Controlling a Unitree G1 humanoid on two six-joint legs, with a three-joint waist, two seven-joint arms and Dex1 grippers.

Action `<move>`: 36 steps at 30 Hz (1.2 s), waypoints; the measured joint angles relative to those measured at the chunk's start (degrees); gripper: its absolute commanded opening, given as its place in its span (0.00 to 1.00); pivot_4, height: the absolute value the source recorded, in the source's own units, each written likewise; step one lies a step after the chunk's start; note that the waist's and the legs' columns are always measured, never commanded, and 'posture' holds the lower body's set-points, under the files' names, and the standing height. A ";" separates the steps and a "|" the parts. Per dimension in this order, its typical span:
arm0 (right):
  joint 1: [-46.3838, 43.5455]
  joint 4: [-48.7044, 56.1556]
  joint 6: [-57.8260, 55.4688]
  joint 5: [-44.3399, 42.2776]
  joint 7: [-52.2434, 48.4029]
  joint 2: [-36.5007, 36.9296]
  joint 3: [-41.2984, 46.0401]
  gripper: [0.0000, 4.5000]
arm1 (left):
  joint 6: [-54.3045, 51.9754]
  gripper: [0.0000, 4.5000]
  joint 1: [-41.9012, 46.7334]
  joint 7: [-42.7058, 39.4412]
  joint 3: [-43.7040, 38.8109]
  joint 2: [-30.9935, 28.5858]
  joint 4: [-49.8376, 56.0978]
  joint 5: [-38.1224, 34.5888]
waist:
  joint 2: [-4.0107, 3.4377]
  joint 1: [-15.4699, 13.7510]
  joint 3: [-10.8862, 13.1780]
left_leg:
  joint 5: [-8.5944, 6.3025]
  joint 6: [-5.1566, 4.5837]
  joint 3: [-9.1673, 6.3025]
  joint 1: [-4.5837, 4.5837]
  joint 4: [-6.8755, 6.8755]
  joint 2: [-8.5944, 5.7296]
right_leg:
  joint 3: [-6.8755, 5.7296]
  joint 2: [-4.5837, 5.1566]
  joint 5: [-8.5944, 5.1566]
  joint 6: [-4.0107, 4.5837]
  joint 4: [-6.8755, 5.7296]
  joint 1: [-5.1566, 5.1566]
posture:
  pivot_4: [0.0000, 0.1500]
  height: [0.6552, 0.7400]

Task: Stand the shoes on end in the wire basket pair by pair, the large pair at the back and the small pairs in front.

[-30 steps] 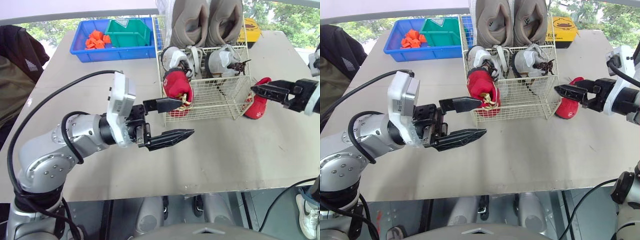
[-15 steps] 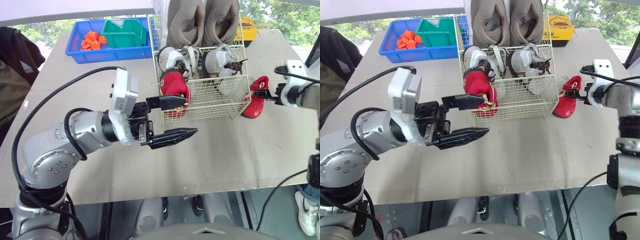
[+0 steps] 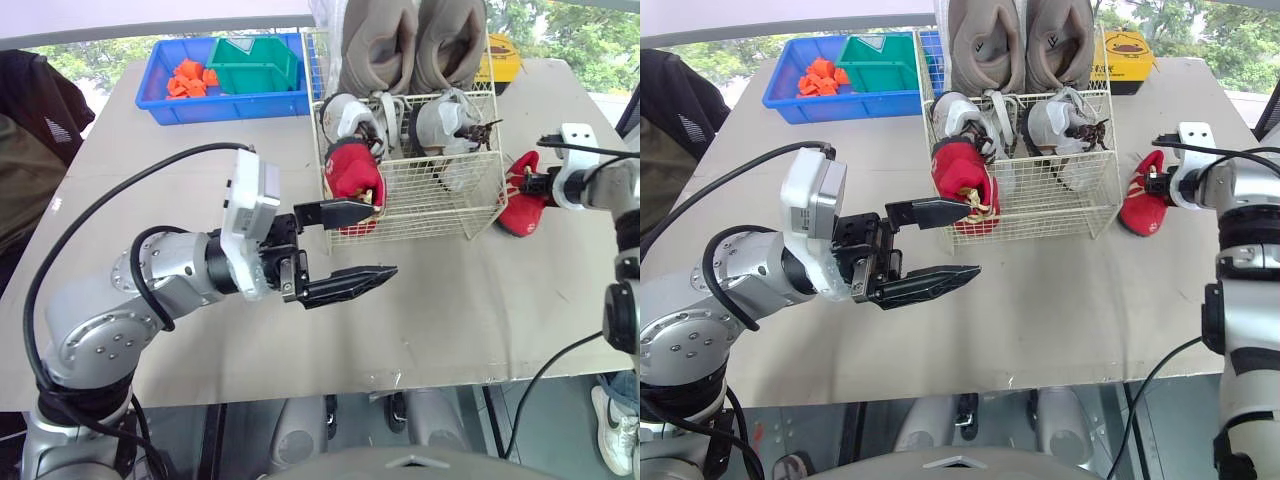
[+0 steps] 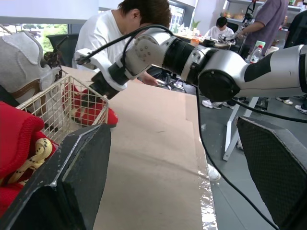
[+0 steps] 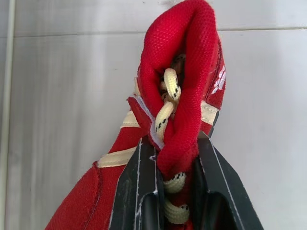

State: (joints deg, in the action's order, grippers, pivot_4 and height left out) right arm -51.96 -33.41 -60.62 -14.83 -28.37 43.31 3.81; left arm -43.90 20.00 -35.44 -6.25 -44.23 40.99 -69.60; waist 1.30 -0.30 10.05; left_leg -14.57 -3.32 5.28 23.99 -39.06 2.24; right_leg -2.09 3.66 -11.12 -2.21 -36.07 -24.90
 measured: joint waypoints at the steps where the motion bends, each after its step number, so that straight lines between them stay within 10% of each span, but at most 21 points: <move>1: 3.60 4.87 -0.89 -0.66 0.11 0.89 2.04 0.01 | 0.03 1.00 -0.01 -0.25 0.02 0.15 -0.06 -0.10 | 0.00 -0.26 0.00 | 0.00 0.01 0.01 0.02 0.04 0.00 | 0.00 0.00 0.00 -0.01 0.05 0.00 | 1.00 1.00; 11: 23.48 59.17 12.96 -15.83 2.75 -12.05 30.50 0.01 | 4.66 1.00 -5.01 -3.44 -0.76 5.27 -2.01 2.62 | -0.33 0.16 0.02 | 0.04 0.11 0.06 -0.27 0.21 0.04 | 0.05 -0.21 -0.12 -0.25 0.04 0.08 | 1.00 1.00; 17: 26.32 71.75 24.51 -14.07 9.11 -22.27 21.72 0.01 | 10.24 1.00 -14.41 -9.71 -4.56 7.58 -2.93 4.36 | -0.33 1.07 0.02 | 0.05 0.11 0.16 -0.27 0.18 0.08 | 0.16 -0.13 -0.18 0.09 -0.14 -0.02 | 1.00 1.00; 36: 39.09 37.34 90.52 21.43 19.04 -30.50 -0.28 0.01 | 15.82 1.00 -29.62 -10.61 -15.48 7.65 0.21 5.25 | -0.27 1.10 -0.02 | 0.09 0.17 0.20 -0.30 0.16 0.05 | 0.19 0.05 -0.14 0.24 -0.21 -0.03 | 1.00 1.00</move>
State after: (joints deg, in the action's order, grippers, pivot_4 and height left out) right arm -12.87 3.93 29.90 6.60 -9.33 12.81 3.53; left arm -28.08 -9.62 -46.05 -21.72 -36.58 41.19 -64.35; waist 1.03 0.79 10.03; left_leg -14.49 -3.15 5.48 23.69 -38.91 2.29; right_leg -1.90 3.71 -11.26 -1.97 -36.28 -24.93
